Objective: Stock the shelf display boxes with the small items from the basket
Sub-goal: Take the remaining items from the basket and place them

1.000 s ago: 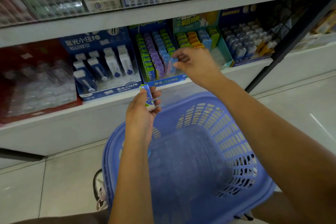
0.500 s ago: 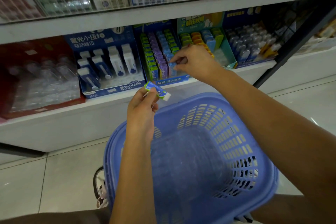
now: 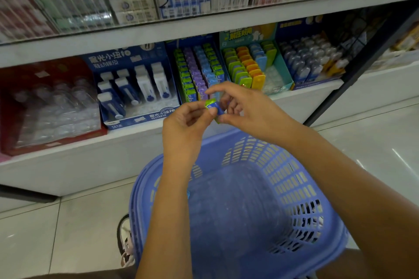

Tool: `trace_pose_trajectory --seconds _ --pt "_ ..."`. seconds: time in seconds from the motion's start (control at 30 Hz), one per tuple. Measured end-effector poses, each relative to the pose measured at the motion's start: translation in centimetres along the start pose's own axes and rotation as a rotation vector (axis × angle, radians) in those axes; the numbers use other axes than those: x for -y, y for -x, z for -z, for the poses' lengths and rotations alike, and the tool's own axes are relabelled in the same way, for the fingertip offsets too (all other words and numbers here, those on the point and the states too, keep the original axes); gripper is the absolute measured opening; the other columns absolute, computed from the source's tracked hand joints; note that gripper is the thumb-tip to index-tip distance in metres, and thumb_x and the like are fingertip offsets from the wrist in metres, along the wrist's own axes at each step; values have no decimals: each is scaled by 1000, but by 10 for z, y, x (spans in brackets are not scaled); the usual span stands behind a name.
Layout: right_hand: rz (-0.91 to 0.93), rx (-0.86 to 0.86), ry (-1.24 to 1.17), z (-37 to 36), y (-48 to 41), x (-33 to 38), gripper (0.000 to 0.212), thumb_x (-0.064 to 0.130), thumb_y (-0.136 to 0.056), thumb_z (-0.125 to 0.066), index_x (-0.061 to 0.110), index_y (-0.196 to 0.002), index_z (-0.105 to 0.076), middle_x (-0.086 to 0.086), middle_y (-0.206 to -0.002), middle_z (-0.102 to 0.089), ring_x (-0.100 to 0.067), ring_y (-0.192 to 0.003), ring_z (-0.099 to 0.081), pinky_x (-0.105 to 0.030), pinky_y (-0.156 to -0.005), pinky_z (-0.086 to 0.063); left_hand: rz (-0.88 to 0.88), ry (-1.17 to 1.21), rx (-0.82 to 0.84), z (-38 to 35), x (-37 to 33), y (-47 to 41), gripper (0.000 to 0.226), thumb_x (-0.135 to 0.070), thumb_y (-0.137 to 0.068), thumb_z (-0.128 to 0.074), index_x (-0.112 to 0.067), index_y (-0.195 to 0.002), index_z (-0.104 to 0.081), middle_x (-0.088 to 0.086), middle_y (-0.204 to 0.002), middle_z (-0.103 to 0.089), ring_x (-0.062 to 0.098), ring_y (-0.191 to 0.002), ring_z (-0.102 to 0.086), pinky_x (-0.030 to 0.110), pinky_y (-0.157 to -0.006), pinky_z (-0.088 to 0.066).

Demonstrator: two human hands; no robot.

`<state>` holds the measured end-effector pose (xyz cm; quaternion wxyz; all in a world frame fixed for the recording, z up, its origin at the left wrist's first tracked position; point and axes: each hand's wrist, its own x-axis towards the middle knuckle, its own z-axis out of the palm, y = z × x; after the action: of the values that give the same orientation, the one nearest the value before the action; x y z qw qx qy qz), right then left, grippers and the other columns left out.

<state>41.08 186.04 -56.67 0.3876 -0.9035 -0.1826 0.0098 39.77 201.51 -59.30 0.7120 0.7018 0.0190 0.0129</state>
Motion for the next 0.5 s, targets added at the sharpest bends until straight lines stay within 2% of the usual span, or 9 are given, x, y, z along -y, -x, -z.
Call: trace_pose_trajectory --seconds 0.07,0.13,0.17,0.23,0.3,0.4,0.5 --pt "0 -52 79 10 -8 -6 34 14 -86 -66 22 -118 -56 -7 -96 -61 -18 -73 -58 -30 -72 -52 -90 -124 13 -7 -4 -5 13 -22 -89 -64 -19 -101 -68 -6 -94 -71 2 -85 -66 12 -78 -50" --pt "-64 -156 131 21 -20 -18 26 16 -91 -59 17 -117 -57 -13 -103 -61 -24 -83 -62 -42 -78 -52 -181 -369 55 -13 -2 -9 26 -29 -93 -58 -18 -117 -63 -7 -113 -65 0 -100 -59 0 -79 -39" --pt "-92 -190 138 26 -27 -23 25 18 -94 -55 15 -119 -57 -15 -105 -61 -27 -88 -63 -41 -81 -52 -213 -489 85 -15 1 -11 32 -30 -94 -55 -18 -124 -59 -6 -123 -60 3 -110 -54 -1 -83 -34" --pt "-101 -202 213 32 -41 -32 28 20 -96 -52 12 -121 -58 -14 -108 -58 -25 -97 -59 -29 -84 -47 -243 -686 159 -17 12 -14 43 -28 -95 -54 -15 -136 -48 -1 -140 -47 11 -128 -42 6 -96 -26" --pt "-74 -160 306 33 -53 -37 27 20 -93 -57 11 -118 -62 -8 -103 -53 -18 -92 -53 -20 -77 -37 -231 -826 210 -15 25 -14 55 -26 -95 -53 -12 -145 -35 2 -151 -31 15 -139 -26 14 -108 -16" --pt "-74 -105 335 31 -66 -38 23 18 -86 -67 10 -108 -64 1 -87 -55 -15 -83 -56 -21 -72 -41 -235 -882 221 -11 40 -13 63 -25 -94 -54 -12 -149 -25 1 -156 -22 14 -143 -15 19 -114 -10" --pt "-84 -108 350 29 -74 -41 22 18 -83 -70 10 -103 -66 -2 -88 -63 -12 -81 -56 -22 -72 -44 -267 -884 220 -8 46 -15 63 -24 -93 -55 -13 -149 -27 0 -155 -25 14 -143 -16 17 -112 -10"
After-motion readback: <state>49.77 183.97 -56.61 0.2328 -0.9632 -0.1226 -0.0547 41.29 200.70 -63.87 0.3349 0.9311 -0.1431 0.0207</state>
